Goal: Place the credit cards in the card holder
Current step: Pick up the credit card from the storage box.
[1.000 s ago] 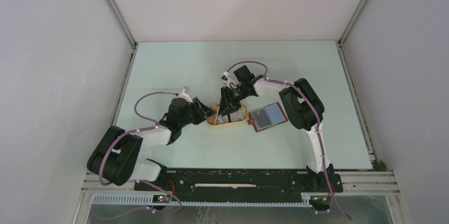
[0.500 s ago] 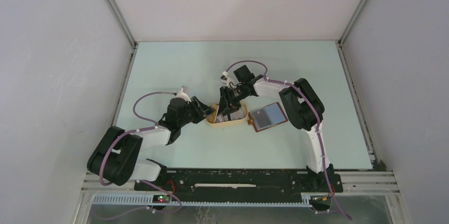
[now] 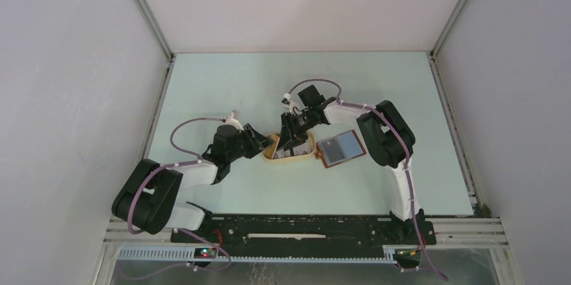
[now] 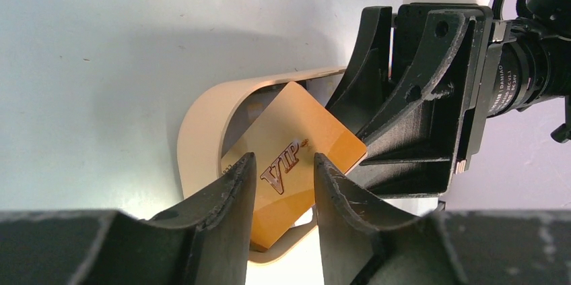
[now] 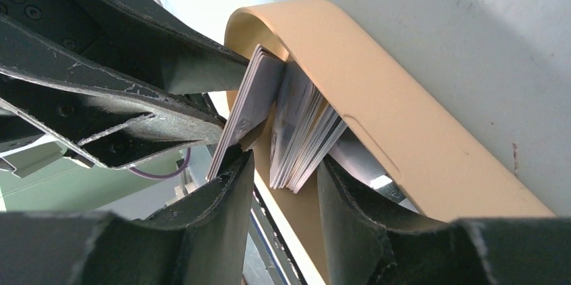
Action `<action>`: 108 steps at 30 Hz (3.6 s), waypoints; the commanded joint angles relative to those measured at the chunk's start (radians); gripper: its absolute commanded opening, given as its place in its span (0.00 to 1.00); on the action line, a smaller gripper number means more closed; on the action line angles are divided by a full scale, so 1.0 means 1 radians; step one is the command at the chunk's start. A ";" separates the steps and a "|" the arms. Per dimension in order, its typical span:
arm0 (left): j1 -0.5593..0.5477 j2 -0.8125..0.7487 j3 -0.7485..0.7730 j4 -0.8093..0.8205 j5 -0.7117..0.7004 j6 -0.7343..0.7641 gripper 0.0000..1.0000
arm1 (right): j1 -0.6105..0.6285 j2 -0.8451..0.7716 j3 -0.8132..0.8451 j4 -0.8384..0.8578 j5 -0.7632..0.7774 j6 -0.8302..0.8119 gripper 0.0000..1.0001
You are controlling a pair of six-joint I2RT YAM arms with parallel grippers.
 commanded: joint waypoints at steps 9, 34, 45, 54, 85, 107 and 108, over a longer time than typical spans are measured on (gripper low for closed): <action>-0.006 0.015 -0.031 -0.015 0.014 0.013 0.42 | -0.015 -0.100 -0.020 0.015 -0.019 -0.023 0.48; -0.006 0.006 -0.035 -0.016 0.010 0.015 0.42 | -0.063 -0.104 -0.054 0.017 -0.021 -0.049 0.43; -0.005 0.006 -0.035 -0.017 0.012 0.015 0.42 | -0.067 -0.100 -0.055 0.002 -0.029 -0.084 0.41; -0.005 0.006 -0.035 -0.016 0.011 0.016 0.42 | -0.070 -0.097 -0.055 -0.001 -0.074 -0.115 0.47; -0.001 0.006 -0.035 -0.017 0.014 0.016 0.41 | -0.067 -0.108 -0.055 -0.036 -0.001 -0.155 0.16; 0.000 -0.043 -0.035 -0.043 0.006 0.024 0.41 | -0.080 -0.235 -0.054 -0.145 0.183 -0.254 0.00; 0.001 -0.055 -0.033 -0.053 0.004 0.029 0.41 | -0.080 -0.245 -0.054 -0.153 0.194 -0.267 0.00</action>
